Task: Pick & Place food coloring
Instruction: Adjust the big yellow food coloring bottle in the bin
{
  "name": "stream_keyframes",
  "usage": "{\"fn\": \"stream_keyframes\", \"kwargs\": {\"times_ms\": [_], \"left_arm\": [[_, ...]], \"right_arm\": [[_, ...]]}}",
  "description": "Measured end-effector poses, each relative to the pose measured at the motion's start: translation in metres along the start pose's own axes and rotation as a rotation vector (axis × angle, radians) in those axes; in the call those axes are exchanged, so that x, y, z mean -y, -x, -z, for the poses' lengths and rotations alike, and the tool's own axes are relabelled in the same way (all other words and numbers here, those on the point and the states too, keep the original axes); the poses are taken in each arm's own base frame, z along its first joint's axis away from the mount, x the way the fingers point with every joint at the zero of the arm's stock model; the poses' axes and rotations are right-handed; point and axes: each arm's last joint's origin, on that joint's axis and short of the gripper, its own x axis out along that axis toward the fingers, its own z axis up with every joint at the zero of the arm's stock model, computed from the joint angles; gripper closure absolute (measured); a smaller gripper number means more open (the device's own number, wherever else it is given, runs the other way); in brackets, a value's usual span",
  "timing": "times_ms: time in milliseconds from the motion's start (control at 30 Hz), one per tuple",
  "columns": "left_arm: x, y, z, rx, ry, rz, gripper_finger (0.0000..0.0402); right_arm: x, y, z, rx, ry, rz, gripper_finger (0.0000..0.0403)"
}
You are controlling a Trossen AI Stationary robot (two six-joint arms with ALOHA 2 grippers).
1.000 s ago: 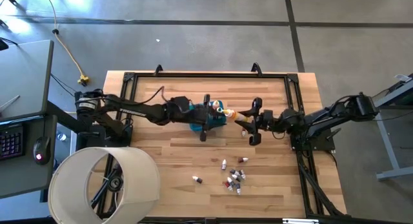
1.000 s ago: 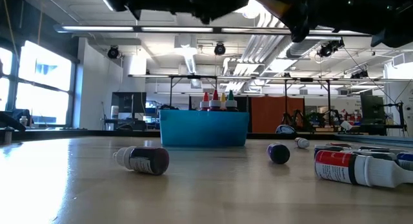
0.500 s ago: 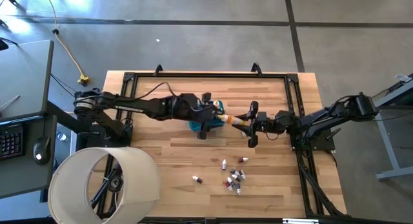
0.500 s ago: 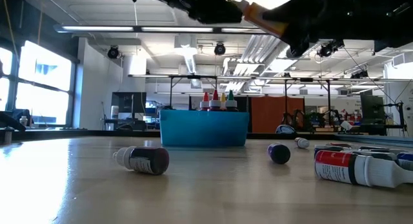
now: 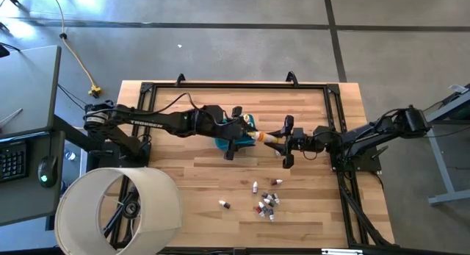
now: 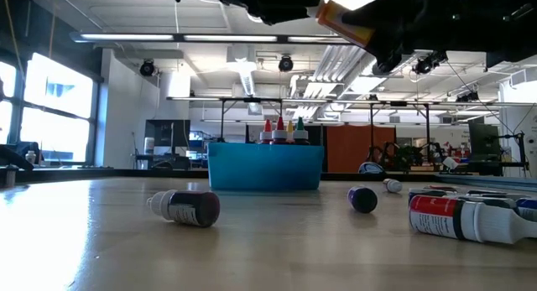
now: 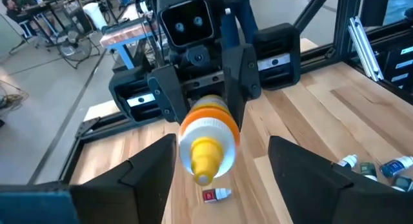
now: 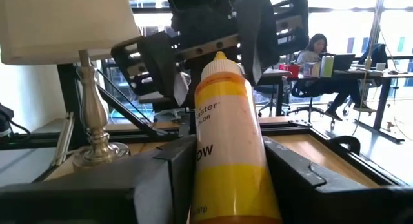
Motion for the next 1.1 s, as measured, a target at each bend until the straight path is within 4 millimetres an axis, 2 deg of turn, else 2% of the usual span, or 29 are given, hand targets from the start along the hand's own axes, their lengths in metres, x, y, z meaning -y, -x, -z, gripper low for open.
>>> {"fn": "stream_keyframes", "kwargs": {"times_ms": [333, 767, 900, 1100], "left_arm": [[-0.0007, 0.0, -0.0023, 0.025, -0.003, -0.007, 0.0207], [-0.0014, 0.0001, -0.0035, 0.036, -0.004, -0.017, 0.0294], [-0.002, 0.0002, -0.0043, 0.041, -0.004, -0.032, 0.0302], [-0.0016, -0.0004, -0.0004, -0.004, 0.003, -0.058, 0.0304]], "right_arm": [[-0.0008, 0.0001, -0.0033, 0.033, -0.008, -0.027, 0.0257], [-0.0008, 0.0001, -0.0037, 0.038, -0.006, -0.026, 0.0256], [0.0002, 0.0002, -0.0057, 0.059, -0.012, 0.01, 0.0237], [0.0009, 0.0003, -0.0071, 0.072, -0.007, 0.029, 0.0184]]}}
